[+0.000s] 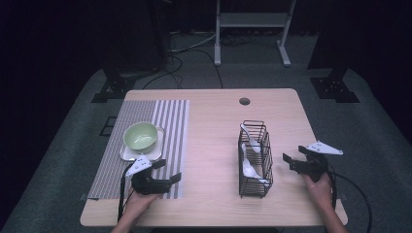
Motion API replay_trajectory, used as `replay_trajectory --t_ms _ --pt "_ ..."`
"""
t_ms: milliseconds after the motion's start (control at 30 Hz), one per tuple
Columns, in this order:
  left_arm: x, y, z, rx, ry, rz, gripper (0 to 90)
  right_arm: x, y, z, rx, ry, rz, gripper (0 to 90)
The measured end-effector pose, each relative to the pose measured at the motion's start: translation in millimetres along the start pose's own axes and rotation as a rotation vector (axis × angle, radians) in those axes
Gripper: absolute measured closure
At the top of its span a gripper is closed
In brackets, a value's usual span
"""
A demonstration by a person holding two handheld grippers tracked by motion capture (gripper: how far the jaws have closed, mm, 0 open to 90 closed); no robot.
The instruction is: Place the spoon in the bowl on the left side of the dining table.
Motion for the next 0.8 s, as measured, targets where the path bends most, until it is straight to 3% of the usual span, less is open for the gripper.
replay_trajectory --t_ms 167,333,533,700,800 --pt "-2.0 -0.2 2.0 0.007 0.000 -0.012 9.0 -1.0 0.1 -0.5 -0.002 0.006 0.006 20.8" --pt "-5.0 0.3 3.8 0.012 -0.002 0.007 9.0 -1.8 0.2 -1.0 -0.006 0.013 0.014 20.9" --pt "-7.0 1.5 5.4 0.012 -0.015 0.000 9.0 -0.3 -0.2 -0.9 -0.007 0.003 -0.002 20.9" --pt "-13.5 6.3 6.8 0.026 -0.019 0.034 9.1 -0.7 0.1 -0.3 -0.001 0.004 0.004 20.8" --pt "-18.0 12.7 7.6 0.012 -0.020 0.030 9.0 -0.9 0.1 -0.2 0.001 0.007 0.006 20.8"
Point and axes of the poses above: each handheld gripper's, and its own axes: z roughly forward along the jaws, y roughly out of its top, x roughly to its left, the point moved 2 cm from there along z, roughly forward along the jaws, and after that the axes turned 12 degrees about z, right-handed, at the moved point
